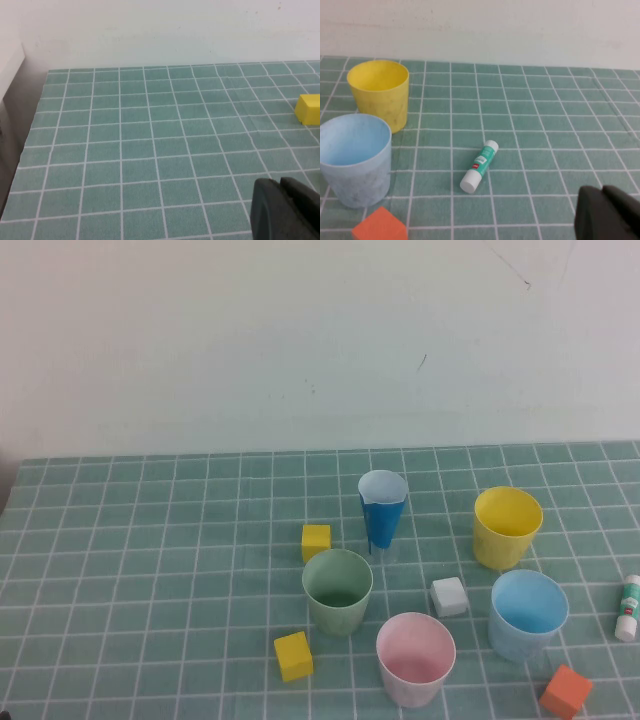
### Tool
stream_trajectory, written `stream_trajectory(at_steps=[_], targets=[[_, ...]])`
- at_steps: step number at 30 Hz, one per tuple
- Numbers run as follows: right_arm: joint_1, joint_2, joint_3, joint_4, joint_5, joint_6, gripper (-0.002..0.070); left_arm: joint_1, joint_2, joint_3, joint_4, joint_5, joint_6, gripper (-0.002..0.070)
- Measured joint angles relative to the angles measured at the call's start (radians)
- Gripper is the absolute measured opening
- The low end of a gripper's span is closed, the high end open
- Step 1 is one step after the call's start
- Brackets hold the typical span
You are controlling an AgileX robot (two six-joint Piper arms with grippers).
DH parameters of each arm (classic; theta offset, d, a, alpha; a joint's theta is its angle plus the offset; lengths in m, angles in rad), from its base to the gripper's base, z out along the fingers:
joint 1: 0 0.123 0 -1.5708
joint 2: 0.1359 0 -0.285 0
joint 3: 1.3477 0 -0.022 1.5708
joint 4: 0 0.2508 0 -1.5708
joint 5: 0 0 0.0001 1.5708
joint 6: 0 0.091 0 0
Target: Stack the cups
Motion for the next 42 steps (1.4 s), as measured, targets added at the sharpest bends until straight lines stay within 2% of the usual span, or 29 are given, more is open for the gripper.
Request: stream_trajectory(at_steps=[42], targets=[[0.0, 0.0, 0.0, 0.0, -0.002, 0.0, -0.0001, 0.0, 0.0, 0.0, 0.03, 0.0, 0.002, -0.0002]])
